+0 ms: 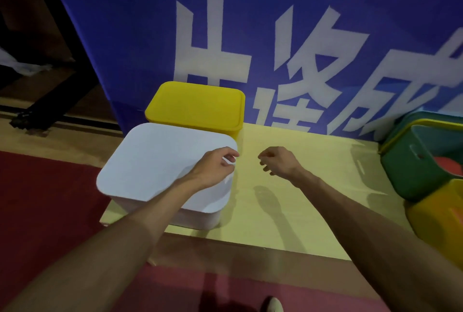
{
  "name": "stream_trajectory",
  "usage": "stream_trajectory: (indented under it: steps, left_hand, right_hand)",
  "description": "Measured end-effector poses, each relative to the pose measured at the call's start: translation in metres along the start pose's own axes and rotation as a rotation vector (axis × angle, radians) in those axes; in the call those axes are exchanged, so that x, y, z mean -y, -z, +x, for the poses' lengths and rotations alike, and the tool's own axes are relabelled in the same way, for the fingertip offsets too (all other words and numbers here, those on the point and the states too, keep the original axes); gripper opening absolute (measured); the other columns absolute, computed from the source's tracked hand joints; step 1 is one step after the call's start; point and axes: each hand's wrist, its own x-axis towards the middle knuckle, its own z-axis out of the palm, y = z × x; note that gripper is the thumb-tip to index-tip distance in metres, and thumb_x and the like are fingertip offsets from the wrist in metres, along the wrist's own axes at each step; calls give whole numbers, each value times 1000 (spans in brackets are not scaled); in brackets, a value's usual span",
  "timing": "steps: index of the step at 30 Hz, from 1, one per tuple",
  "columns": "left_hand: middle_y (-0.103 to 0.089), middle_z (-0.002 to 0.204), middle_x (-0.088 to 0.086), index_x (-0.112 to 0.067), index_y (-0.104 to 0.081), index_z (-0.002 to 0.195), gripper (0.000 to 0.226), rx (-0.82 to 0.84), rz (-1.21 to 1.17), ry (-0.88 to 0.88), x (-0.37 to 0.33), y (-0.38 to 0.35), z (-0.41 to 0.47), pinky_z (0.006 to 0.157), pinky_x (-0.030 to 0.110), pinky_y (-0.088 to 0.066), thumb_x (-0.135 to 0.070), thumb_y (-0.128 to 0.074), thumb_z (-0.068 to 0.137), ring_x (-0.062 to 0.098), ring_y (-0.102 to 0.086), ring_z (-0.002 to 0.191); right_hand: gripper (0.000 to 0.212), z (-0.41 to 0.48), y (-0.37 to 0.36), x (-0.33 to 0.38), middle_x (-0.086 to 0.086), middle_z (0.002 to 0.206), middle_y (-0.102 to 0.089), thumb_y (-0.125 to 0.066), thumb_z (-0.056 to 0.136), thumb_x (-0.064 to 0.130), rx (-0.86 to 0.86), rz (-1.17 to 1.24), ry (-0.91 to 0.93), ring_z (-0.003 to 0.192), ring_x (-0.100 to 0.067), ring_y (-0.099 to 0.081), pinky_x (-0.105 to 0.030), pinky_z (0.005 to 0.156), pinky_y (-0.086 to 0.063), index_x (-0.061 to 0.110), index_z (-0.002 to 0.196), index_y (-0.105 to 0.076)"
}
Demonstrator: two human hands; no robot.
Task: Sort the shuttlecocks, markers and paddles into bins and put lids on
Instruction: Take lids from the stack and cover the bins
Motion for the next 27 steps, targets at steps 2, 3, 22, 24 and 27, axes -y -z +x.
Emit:
stream_trajectory:
  steps: [2, 3, 22, 24, 27]
  left_hand:
    - [-62, 107, 0, -17, -65, 109, 20, -40, -15, -1, -17, -15, 11, 80, 23, -46, -16, -54, 92, 16, -59, 89]
    - [-60, 106, 0, -15, -67, 106, 19, -58, -1, -4, -25, -22, 17, 81, 22, -43, -19, -53, 94, 14, -57, 89]
    - [-62, 108, -7, -21, -61, 114, 23, -18, -154, 103, -205, -215, 189, 84, 24, -40, -29, -49, 95, 11, -56, 105]
    - [-63, 103, -7, -20, -61, 114, 23, 5, -157, 100, -223, -236, 209, 76, 19, -39, -27, -48, 96, 11, -57, 103]
    - [-64, 104, -4, -20, -61, 112, 22, 48, -147, 82, -245, -266, 238, 74, 18, -39, -26, -46, 97, 13, -57, 104]
  right_hand:
    - [26, -1, 22, -12, -7, 106, -68, -47, 93, 10, 17, -34, 27, 89, -22, -65, -25, 70, -49, 8, 109, -68]
    - [27, -1, 34, -19, -6, 107, -68, -46, 94, 10, 17, -56, 34, 90, -21, -65, -25, 71, -49, 8, 110, -67]
    - [27, 73, 288, -221, -6, 122, -65, -49, 96, 16, -187, -190, 115, 110, -24, -60, -29, 94, -45, 10, 115, -67]
    - [27, 80, 314, -244, -6, 121, -66, -49, 95, 17, -217, -182, 93, 111, -26, -61, -32, 97, -46, 12, 114, -68]
    - [27, 86, 346, -274, -6, 116, -69, -50, 92, 18, -273, -135, 46, 107, -26, -63, -30, 91, -47, 15, 110, -70]
